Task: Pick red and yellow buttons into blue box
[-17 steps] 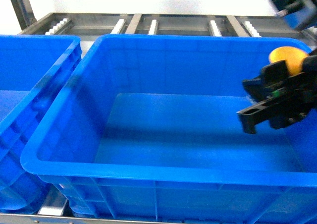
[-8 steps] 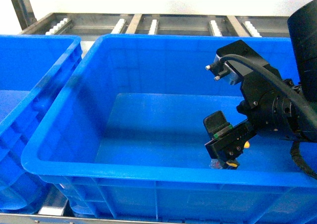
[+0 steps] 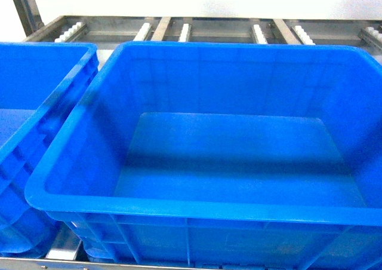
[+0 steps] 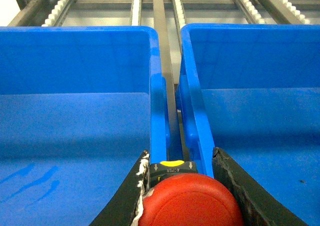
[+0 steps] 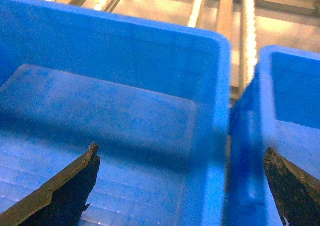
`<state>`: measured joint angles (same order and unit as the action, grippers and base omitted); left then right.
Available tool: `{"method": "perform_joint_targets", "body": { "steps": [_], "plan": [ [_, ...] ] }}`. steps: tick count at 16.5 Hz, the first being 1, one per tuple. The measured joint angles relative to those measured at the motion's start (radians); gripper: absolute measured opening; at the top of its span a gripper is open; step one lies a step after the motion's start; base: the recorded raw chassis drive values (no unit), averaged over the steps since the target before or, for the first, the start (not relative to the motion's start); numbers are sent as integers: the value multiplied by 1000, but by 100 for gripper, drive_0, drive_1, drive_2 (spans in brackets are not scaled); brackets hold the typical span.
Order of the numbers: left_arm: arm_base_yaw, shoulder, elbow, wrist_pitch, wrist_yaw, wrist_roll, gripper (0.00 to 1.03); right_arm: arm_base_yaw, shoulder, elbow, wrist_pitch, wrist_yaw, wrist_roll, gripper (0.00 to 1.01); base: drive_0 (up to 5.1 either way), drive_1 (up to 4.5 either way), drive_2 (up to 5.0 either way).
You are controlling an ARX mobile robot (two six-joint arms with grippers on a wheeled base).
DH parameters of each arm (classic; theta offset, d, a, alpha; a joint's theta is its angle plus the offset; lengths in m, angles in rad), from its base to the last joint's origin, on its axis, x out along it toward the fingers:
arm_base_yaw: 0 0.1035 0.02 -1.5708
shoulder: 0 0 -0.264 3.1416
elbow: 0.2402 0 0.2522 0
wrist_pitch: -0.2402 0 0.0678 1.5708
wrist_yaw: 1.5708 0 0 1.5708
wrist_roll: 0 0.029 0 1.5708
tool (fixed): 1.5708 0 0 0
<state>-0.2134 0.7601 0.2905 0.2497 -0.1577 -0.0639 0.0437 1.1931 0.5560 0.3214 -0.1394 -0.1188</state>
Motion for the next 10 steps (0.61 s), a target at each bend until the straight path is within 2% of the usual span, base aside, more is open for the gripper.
{"method": "perform_joint_targets", "body": {
  "steps": [1,3,4,5,6,7,10],
  "plan": [
    [0,0,0,0,0,0,31,-84,-137,-47,-61,-40,22,98,0,0,0],
    [0,0,0,0,0,0,31,-261,-394,-138,-211,-150,43,98,0,0,0],
    [0,0,0,0,0,0,31,-340,-531,-189,-299,-174,49,98,0,0,0],
    [0,0,0,0,0,0,31,-378,-647,-221,-384,-185,63,98,0,0,0],
    [0,0,0,0,0,0,31,-360,-772,-251,-466,-153,75,98,0,0,0],
    [0,0,0,0,0,0,31,-322,-866,-274,-517,-122,76,98,0,0,0],
    [-2,11,1,13,13,-3,31,-320,-871,-274,-513,-113,78,98,0,0,0]
  ]
}}
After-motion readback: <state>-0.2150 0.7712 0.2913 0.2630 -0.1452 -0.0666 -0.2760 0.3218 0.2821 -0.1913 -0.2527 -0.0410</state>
